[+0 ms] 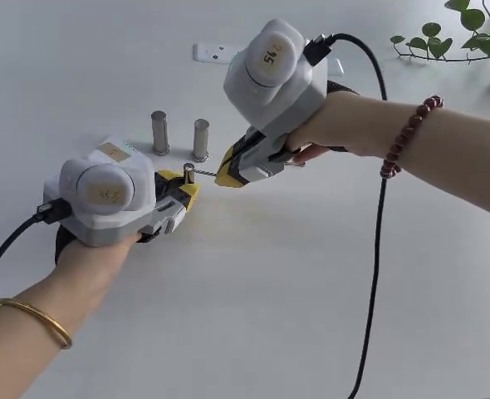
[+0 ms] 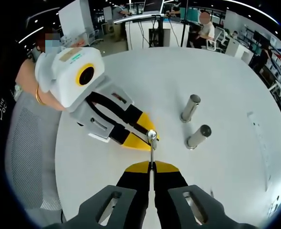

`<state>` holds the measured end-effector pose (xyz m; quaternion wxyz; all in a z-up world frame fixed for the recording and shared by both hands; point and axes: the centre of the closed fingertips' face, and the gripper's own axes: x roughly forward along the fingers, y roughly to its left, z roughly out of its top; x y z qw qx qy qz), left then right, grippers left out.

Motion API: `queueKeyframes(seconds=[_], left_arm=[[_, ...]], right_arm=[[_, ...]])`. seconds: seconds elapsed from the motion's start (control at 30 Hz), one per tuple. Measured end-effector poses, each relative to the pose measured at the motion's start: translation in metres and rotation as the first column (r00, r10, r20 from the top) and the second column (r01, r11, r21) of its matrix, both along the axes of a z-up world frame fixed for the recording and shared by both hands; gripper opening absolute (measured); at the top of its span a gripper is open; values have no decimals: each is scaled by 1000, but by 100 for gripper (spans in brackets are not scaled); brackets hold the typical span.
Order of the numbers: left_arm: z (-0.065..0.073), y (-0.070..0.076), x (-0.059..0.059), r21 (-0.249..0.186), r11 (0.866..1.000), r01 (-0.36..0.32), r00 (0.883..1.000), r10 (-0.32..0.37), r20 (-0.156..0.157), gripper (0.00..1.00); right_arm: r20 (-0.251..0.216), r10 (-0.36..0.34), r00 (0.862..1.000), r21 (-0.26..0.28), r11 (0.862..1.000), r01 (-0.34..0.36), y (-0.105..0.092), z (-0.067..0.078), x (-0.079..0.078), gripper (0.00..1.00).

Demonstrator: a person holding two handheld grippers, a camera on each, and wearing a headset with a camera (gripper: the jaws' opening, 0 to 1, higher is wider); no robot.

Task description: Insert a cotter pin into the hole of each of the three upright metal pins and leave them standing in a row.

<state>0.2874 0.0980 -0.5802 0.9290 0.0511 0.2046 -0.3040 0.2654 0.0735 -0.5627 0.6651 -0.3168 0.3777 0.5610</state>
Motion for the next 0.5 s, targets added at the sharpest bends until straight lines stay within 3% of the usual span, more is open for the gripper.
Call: queueKeyframes(seconds=[0.5], left_arm=[[-1, -4, 1, 10, 1000, 1, 1000, -1, 12, 7]], right_arm=[[25, 23, 999, -13, 1000, -22, 5, 0, 4, 0]])
